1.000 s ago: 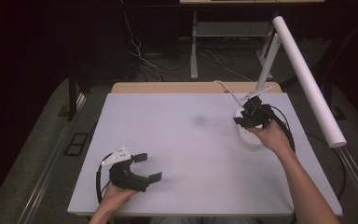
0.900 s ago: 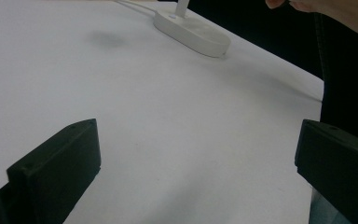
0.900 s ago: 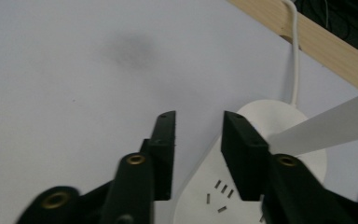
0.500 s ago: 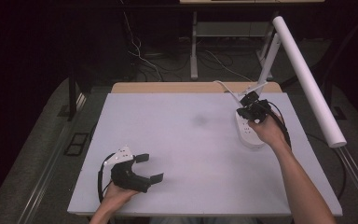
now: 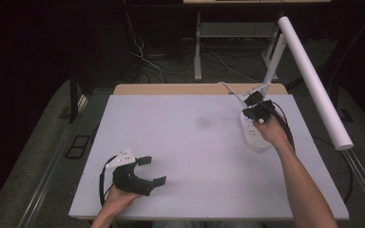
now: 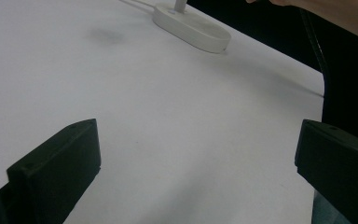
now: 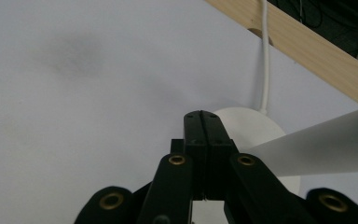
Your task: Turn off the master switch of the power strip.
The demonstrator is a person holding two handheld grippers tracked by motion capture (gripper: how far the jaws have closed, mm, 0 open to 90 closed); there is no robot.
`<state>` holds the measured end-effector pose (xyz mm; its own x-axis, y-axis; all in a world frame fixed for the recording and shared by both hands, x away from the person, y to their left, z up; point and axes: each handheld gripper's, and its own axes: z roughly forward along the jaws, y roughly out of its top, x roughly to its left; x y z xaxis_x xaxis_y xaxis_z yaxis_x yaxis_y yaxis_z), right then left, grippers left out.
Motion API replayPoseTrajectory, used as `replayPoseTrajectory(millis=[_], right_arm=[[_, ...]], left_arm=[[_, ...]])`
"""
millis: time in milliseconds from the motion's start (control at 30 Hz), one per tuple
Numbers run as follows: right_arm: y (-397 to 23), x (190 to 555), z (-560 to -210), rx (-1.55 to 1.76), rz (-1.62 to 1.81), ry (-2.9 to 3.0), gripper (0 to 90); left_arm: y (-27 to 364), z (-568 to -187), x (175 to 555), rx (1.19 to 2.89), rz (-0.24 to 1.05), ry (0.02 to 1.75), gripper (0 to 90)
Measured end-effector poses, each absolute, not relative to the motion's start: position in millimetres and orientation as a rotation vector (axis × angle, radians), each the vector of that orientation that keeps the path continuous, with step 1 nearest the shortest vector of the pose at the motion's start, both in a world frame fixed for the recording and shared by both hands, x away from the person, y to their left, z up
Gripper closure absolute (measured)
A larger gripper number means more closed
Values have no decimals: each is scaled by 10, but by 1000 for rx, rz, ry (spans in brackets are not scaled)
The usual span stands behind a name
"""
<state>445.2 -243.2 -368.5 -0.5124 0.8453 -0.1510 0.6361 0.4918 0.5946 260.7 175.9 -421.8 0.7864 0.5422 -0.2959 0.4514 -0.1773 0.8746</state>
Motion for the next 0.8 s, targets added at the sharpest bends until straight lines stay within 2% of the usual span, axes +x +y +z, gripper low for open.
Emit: replayPoseTrajectory(millis=[800], right_arm=[[-2376, 4679, -4023, 1221, 474, 2307, 892]], left_arm=[[1781, -4204, 2603, 1813, 99, 762, 0]])
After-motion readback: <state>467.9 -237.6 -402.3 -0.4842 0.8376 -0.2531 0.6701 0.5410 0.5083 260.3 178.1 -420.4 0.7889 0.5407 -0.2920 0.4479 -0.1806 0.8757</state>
